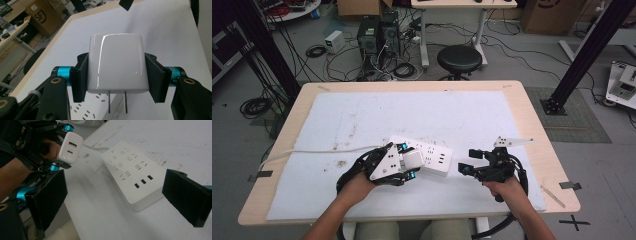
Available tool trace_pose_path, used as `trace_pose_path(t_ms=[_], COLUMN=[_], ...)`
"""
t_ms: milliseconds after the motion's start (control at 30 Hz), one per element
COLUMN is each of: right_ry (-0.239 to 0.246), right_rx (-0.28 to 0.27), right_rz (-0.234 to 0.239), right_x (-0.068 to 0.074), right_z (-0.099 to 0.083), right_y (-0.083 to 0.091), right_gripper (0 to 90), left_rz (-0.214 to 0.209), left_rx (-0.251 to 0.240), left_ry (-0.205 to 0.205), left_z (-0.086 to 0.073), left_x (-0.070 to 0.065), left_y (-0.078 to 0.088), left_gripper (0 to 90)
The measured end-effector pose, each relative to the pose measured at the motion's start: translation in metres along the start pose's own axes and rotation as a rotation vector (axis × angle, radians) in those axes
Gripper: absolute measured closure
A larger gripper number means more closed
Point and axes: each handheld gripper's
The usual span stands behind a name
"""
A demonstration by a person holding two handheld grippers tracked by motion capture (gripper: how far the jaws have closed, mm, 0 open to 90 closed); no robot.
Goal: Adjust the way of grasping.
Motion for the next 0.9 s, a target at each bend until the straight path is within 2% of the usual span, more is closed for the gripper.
trace_pose_path(t_ms=[100,200,267,300,433,600,900], right_ry=[-0.031,-0.074,-0.085,-0.11,-0.138,-0.185,-0.254], right_rx=[0.011,0.036,0.039,0.053,0.066,0.083,0.135], right_rz=[0.021,0.064,0.07,0.079,0.091,0.135,0.202], right_x=[0.0,0.0,0.0,0.0,-0.002,-0.004,-0.006], right_z=[0.0,0.0,0.0,0.0,0.0,-0.001,0.001], right_y=[-0.001,-0.002,-0.003,-0.003,-0.005,-0.007,-0.014], right_gripper=[6.0,6.0,6.0,6.0,6.0,6.0,6.0], left_rz=[-0.01,-0.025,-0.025,-0.04,-0.055,-0.079,-0.094], left_rx=[0.005,0.009,0.009,0.008,0.004,0.014,0.012], left_ry=[-0.012,-0.027,-0.027,-0.038,-0.048,-0.07,-0.09], left_z=[0.002,0.004,0.004,0.007,0.011,0.016,0.02], left_x=[-0.002,-0.004,-0.004,-0.006,-0.009,-0.013,-0.018], left_y=[-0.005,-0.01,-0.01,-0.016,-0.024,-0.033,-0.044], left_gripper=[42.5,42.5,42.5,42.5,42.5,42.5,42.5])
Point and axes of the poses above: each handheld gripper's, and its own axes: y roughly backward along the jaws, z roughly out of its top, x roughly to its left, and after that the axes turned 4 degrees about -z, right-handed
